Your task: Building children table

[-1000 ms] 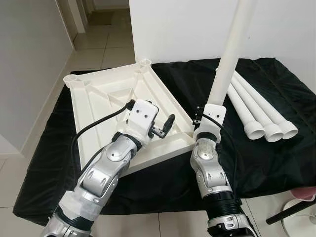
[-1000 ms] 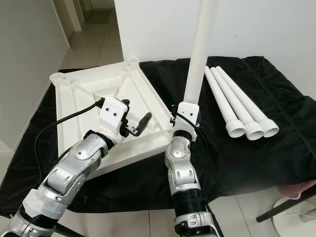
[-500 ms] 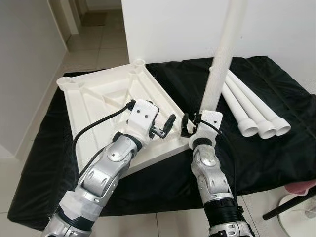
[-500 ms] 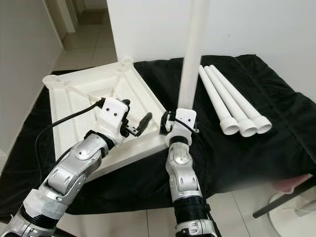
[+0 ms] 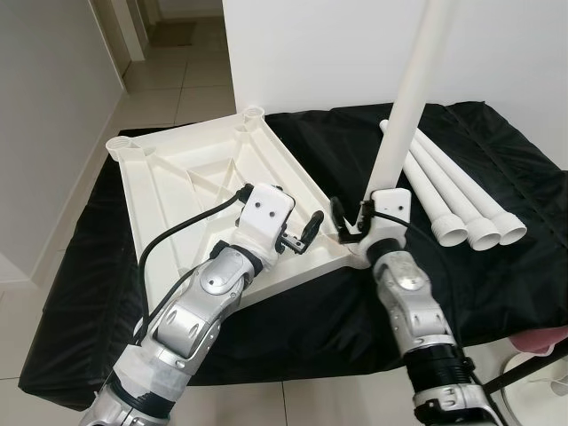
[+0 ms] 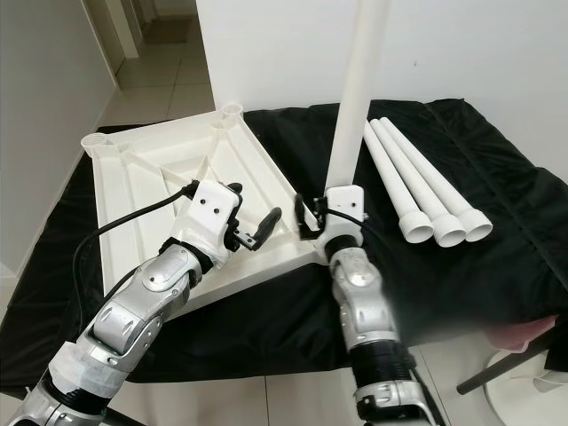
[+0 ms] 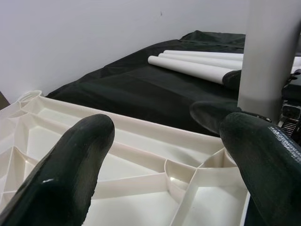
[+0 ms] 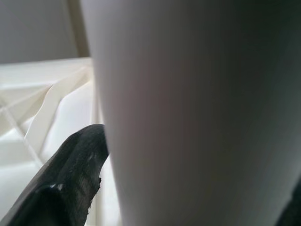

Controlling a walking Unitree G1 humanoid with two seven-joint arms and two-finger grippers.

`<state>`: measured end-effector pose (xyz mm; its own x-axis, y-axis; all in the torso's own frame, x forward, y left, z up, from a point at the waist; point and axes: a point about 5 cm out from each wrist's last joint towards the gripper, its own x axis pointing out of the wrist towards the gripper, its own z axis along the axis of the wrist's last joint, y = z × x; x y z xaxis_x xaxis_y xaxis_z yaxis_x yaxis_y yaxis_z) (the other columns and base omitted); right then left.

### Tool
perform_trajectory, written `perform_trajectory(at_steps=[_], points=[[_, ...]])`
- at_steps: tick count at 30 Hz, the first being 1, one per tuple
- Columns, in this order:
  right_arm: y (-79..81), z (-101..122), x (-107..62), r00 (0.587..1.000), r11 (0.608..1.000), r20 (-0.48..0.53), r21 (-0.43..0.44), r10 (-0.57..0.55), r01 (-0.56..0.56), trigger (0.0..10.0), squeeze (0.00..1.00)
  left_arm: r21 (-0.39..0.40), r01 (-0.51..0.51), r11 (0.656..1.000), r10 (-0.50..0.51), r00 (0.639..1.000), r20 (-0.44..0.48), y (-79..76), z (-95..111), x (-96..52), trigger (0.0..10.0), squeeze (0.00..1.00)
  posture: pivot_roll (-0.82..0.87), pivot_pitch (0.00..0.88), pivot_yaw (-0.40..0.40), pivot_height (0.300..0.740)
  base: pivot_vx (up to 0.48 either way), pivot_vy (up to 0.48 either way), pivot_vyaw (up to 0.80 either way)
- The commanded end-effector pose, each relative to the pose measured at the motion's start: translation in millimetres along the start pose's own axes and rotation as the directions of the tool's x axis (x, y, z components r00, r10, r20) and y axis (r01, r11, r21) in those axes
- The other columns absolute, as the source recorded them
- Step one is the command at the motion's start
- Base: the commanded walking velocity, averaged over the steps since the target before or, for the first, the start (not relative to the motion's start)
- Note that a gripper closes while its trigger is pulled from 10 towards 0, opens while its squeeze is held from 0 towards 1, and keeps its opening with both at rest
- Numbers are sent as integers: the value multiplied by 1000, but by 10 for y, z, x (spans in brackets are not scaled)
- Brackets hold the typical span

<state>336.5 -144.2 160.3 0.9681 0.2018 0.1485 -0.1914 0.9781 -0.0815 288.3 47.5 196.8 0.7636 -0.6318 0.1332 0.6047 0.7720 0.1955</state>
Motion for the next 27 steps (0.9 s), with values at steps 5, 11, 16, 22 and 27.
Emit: perform_trajectory(at_steps=[5,11,16,22,27], points=[[-52,-83,37,981,980,-42,-61,187,-189,10000,0,12,114,993,-114,993,-10,-37,-29,-7,10000,0,-76,29,73,740,0,0,0],[-125,-157,51,974,973,-87,-75,211,-218,0,0,15,112,994,-111,994,-8,-36,-23,-11,10000,0,-69,29,68,740,0,0,0],[-248,-246,53,979,986,-134,-54,152,-161,0,0,18,100,995,-99,995,-11,-24,-27,-26,10000,0,-61,29,64,740,0,0,0],[-292,-288,39,983,993,-154,-30,104,-110,3098,0,16,101,995,-101,995,-15,-39,-40,-39,10000,0,-61,25,63,740,0,0,0],[-276,-304,28,985,997,-154,14,71,-70,10000,0,16,106,994,-106,994,-17,-47,-49,-44,10000,0,-64,19,61,740,0,0,0]])
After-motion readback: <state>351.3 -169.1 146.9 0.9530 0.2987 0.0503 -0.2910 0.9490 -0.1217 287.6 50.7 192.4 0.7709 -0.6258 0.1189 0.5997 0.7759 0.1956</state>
